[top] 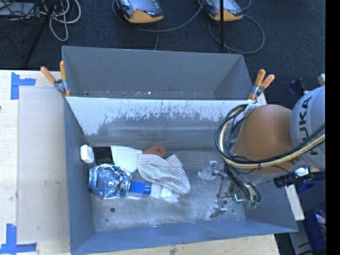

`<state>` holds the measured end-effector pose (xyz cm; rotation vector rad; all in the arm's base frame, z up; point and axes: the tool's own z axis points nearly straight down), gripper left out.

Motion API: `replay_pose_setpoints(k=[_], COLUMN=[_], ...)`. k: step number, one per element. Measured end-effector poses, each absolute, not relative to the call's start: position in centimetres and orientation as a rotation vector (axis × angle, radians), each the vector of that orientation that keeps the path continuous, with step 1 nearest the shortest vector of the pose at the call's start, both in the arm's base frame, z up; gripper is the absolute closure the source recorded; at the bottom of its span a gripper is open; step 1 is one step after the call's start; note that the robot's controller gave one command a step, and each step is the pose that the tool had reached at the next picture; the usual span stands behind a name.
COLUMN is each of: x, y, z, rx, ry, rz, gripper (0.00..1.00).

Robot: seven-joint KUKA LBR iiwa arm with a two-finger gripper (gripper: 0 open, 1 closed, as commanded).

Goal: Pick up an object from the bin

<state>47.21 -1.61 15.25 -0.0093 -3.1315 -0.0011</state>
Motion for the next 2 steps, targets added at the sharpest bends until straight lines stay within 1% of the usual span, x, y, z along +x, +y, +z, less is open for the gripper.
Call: replay_pose_setpoints(k=[2], x=[47.64], y=[-1.51], z=[15.41], rx=[-0.005], ry=[-3.141], rz=[0.000], gripper=[0.00])
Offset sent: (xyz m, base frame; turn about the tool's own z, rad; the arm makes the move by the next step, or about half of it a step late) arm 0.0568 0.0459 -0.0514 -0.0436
